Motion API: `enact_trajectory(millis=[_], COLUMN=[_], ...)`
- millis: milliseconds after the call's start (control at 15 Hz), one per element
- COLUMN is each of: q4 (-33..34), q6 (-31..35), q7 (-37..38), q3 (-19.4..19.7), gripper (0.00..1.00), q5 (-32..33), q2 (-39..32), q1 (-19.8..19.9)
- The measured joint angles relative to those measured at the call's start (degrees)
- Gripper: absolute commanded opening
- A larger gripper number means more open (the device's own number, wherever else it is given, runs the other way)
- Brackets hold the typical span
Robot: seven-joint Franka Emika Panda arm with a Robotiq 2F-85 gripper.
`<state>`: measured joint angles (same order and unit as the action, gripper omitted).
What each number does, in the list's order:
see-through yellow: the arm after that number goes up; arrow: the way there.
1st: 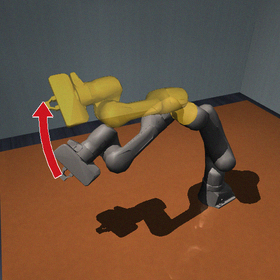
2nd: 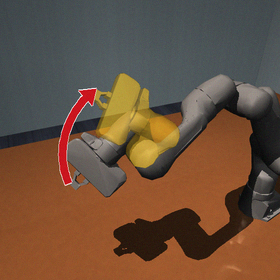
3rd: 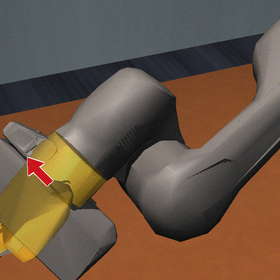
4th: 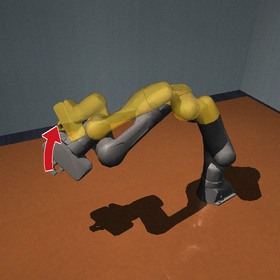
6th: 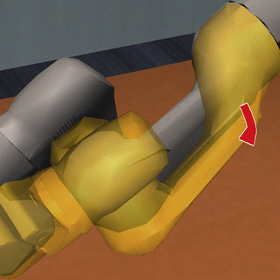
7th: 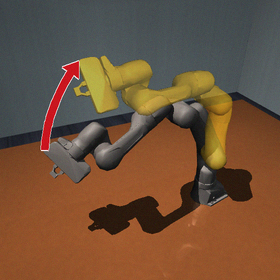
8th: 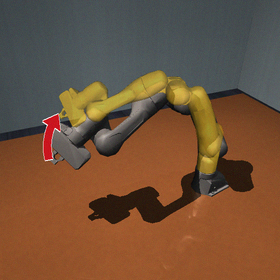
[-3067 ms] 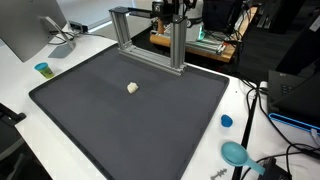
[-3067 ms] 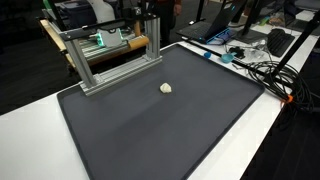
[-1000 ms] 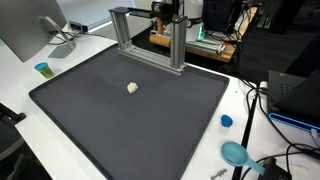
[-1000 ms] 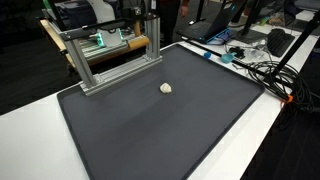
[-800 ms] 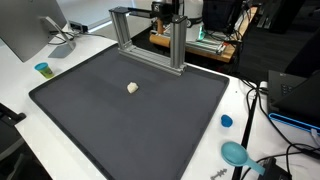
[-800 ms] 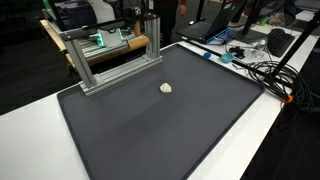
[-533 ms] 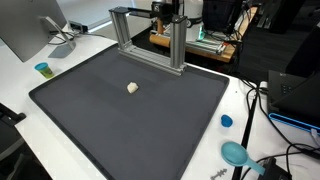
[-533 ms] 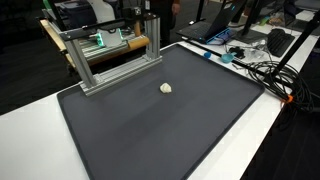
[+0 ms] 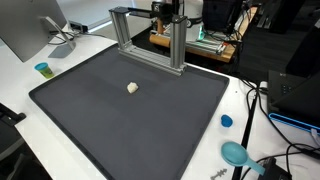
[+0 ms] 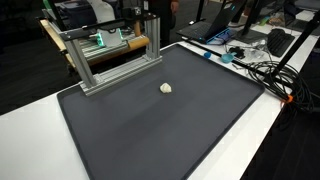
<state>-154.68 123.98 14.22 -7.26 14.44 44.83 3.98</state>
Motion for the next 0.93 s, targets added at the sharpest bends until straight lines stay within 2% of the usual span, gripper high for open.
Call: enact_trajectory(millis=[267,600,933], q4=[0.00,-0.08,-0.08], q6=[-0.01,-0.86,-2.62], q7=[-1.05,-5.94,-3.49], q3=[0.06,1.07,1.01], gripper=[1.00,1.00,1.00], q5=[-0.50,-5.47,-6.19], q2=[-0.24,-1.77,-3.24], q1=[-0.35,-5.34,-4.57])
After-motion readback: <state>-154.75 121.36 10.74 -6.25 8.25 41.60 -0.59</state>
